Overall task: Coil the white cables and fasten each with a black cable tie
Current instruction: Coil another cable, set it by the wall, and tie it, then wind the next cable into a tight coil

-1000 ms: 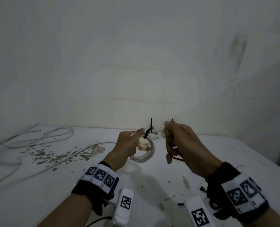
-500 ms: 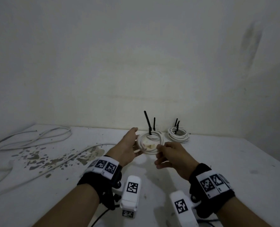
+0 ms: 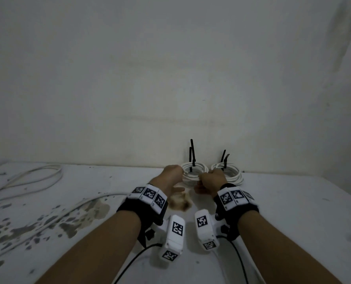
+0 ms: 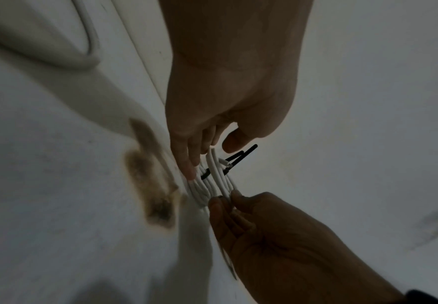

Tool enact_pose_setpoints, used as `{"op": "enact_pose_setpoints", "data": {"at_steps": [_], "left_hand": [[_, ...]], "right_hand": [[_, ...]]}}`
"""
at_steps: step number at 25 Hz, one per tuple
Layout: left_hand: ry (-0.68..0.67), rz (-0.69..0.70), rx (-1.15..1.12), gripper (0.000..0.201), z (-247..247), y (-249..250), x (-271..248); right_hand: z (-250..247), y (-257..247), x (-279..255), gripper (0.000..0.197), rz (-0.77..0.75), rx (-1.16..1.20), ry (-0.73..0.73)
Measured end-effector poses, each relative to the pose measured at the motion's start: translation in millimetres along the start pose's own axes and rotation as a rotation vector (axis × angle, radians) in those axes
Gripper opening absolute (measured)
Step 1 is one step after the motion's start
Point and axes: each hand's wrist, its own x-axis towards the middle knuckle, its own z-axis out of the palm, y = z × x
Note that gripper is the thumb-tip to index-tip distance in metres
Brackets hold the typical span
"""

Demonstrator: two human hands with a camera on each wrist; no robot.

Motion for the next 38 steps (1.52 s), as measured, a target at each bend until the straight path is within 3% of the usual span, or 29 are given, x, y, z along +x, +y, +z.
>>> {"op": "enact_pose_setpoints", "data": {"at_steps": [3,5,8,10,11,16,20,23,26,30,35,38], "left_hand": [[-0.015,0.006,0.042,0.016,3.2,-2.9,18.9],[-0.02,0.019,0.058,0.035,2.3,-6.9,23.8],[-0.009,0.001,0.063,0.028,-5.3,-12.1,21.0],[0.025,-0.037,0.049,0.014,-14.1,-7.5,7.5],[0.037,-0.021,0.104,0.016,-19.5,-6.5,3.8],[0.035,0.183,0.59,0.036,-72.6,5.8,-33.6],[0.051,0.266,1.147,0.039,-154.1,13.5,-78.7],[0.052,0.202,1.295,0.036,-220.7,15.7,-117.3],[0.093,0.129,1.295,0.034,-279.5,11.5,-155.9],[0.138,-0.022,1.221,0.026,-352.4,-9.6,-198.3],[0.066,-0.123,1.077,0.021,-390.2,-41.8,-230.1],[0.07,-0.106,1.039,0.019,-389.4,-54.2,-238.9]], "right_hand": [[4.6,13.8,39.4,0.03,0.003,-0.095,0.011],[6.9,20.3,50.1,0.046,-0.021,-0.168,0.039],[4.0,8.2,24.4,0.063,-0.007,-0.224,0.101],[0.1,-1.8,4.7,0.057,-0.003,-0.308,0.079],[-2.6,-7.6,-4.9,0.052,-0.019,-0.376,0.04],[8.2,-52.3,-78.2,0.018,-0.206,-0.647,-0.181],[60.4,-94.1,-144.4,0.014,-0.387,-0.89,-0.373],[118.7,-115.0,-191.8,0.021,-0.552,-1.106,-0.568],[181.4,-120.5,-230.9,0.024,-0.685,-1.262,-0.739],[257.2,-101.2,-268.4,0.04,-0.733,-1.345,-0.953],[307.9,-58.9,-293.1,0.061,-0.872,-1.363,-0.994],[313.8,-50.7,-299.3,0.05,-0.919,-1.271,-0.987]]}}
